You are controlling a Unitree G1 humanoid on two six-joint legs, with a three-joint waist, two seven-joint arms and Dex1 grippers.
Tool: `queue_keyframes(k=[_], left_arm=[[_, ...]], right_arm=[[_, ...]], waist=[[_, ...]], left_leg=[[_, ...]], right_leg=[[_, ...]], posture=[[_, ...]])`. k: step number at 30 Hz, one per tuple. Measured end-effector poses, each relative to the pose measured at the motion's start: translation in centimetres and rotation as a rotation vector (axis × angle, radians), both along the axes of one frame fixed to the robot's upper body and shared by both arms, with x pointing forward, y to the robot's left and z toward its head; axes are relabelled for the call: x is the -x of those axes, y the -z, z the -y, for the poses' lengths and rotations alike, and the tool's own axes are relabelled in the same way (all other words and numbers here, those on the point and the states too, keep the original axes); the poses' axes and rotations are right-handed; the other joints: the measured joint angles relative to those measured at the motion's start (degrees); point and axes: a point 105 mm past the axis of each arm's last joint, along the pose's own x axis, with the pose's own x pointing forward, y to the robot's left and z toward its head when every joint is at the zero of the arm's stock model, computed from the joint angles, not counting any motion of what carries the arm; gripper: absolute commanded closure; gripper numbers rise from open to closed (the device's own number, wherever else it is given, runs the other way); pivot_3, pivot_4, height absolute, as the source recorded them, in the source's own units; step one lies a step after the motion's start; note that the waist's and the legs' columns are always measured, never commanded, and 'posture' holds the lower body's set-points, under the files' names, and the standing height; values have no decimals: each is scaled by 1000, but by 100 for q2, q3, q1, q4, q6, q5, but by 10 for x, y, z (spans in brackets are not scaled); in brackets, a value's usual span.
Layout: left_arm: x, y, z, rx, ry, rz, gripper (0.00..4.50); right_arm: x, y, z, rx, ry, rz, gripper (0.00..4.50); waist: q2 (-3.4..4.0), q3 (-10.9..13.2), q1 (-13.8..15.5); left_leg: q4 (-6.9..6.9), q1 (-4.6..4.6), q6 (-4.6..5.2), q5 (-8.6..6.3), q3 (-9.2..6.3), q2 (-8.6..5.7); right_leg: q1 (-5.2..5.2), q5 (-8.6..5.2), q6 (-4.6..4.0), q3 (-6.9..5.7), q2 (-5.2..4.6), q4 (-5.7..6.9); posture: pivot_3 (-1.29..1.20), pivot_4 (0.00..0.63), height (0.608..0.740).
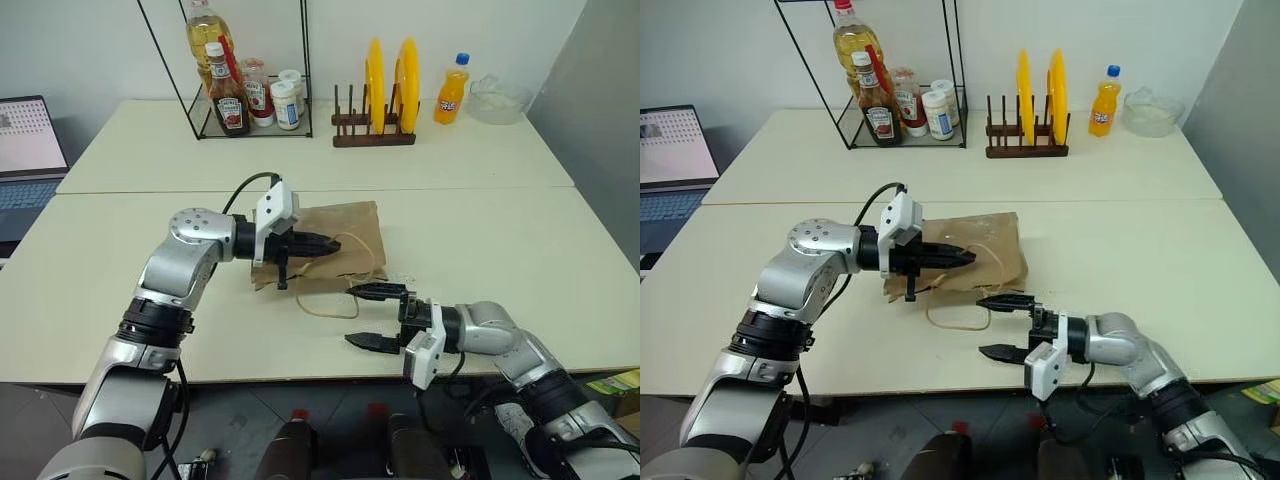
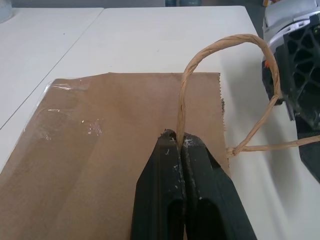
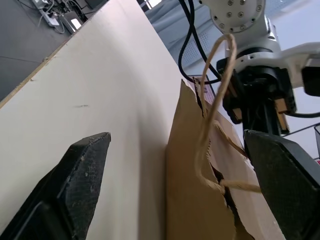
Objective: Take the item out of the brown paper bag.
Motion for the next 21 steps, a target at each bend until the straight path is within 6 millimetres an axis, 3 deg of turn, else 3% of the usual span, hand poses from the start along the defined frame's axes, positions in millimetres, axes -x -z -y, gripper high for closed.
queue_keyframes(k=[10,14,17,19,21], left_arm=[[0,1,0,-8,-3,3,4500],[0,1,1,-8,-11,-8,4500],[-4,-2,1,27,-42,-59,4500],[-9,-13,2,53,-63,-71,4500],[-20,-34,3,113,-101,-76,4500]], right_arm=[[-8,-2,-2,-34,19,22,4482],[-11,-1,-4,-36,33,11,4482],[-16,21,-3,99,62,-22,4482],[-16,39,1,189,75,-49,4482],[-17,41,2,237,62,-20,4482]], waist=[[0,0,-4],[0,0,-7],[0,0,-1],[0,0,7],[-7,-4,7]], left_leg=[[-1,0,0,0,0,0],[-1,1,0,0,0,0],[1,0,0,0,-2,-4],[2,-1,0,0,-3,-9],[3,-1,0,0,-5,-11]], right_leg=[[-1,1,-1,1,1,0],[-1,1,-1,1,2,0],[-1,1,-1,-2,2,1],[-1,1,-1,-2,2,1],[1,1,-1,-5,2,1]], posture=[[0,150,740],[0,150,740],[0,150,740],[0,150,740],[0,150,740]])
